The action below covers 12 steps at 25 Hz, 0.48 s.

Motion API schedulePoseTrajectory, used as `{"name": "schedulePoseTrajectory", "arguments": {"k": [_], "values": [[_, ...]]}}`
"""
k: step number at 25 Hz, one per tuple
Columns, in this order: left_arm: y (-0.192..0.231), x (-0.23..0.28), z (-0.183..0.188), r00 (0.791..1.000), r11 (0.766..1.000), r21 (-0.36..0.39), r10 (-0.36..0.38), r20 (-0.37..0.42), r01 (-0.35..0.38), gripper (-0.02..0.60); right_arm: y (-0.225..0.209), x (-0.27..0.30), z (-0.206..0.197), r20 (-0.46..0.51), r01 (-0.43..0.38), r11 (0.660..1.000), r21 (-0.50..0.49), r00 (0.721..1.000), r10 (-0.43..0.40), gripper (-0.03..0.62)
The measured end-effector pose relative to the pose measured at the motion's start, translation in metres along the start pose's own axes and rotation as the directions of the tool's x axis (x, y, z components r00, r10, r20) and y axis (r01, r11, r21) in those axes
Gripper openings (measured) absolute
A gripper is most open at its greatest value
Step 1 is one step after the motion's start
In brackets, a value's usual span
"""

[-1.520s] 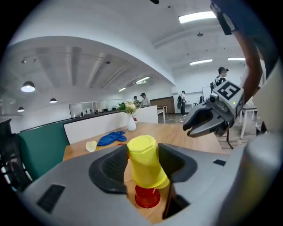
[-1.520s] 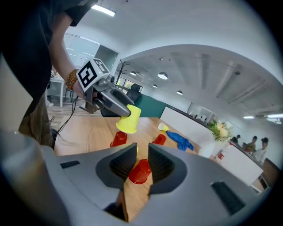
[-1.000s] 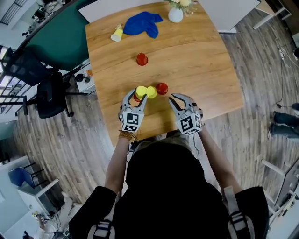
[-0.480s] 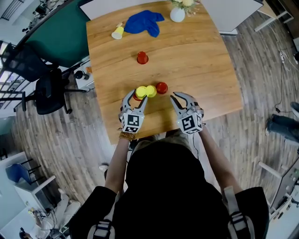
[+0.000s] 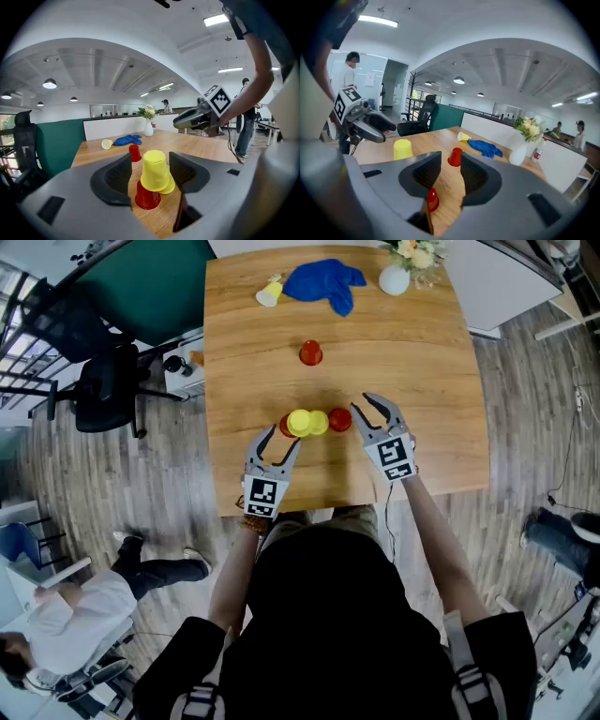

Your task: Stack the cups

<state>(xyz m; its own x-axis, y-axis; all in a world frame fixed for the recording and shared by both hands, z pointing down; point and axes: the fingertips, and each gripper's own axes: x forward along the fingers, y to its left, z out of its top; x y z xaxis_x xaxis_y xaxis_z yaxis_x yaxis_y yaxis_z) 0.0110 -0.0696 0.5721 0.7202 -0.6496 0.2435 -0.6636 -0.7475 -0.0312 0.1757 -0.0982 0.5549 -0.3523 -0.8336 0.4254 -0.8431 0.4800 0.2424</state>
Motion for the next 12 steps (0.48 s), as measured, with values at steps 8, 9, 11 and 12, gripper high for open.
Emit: {"name": "schedulePoseTrajectory", "arguments": {"k": [8,9,11,12], "values": [[0.003,-0.023,0.001,0.999,0.997,-0.057,0.045,-0.005,-0.045,0.258,-0.027,0.089,0.001,-0.068,-0.11,0.994,0.012,0.992,0.111,0.199],[0.004,-0.025,0.001,0.999,0.996,-0.065,0.053,-0.009,-0.054,0.258,-0.029,0.101,0.0,-0.08,-0.122,0.992,0.015,0.989,0.123,0.205],[0.008,-0.027,-0.002,0.997,0.994,-0.082,0.07,-0.024,-0.072,0.258,-0.031,0.125,-0.001,-0.097,-0.143,0.99,0.017,0.985,0.144,0.213],[0.011,-0.028,-0.003,0.996,0.992,-0.095,0.079,-0.034,-0.082,0.257,-0.032,0.136,-0.001,-0.107,-0.149,0.989,0.015,0.983,0.15,0.213]]}}
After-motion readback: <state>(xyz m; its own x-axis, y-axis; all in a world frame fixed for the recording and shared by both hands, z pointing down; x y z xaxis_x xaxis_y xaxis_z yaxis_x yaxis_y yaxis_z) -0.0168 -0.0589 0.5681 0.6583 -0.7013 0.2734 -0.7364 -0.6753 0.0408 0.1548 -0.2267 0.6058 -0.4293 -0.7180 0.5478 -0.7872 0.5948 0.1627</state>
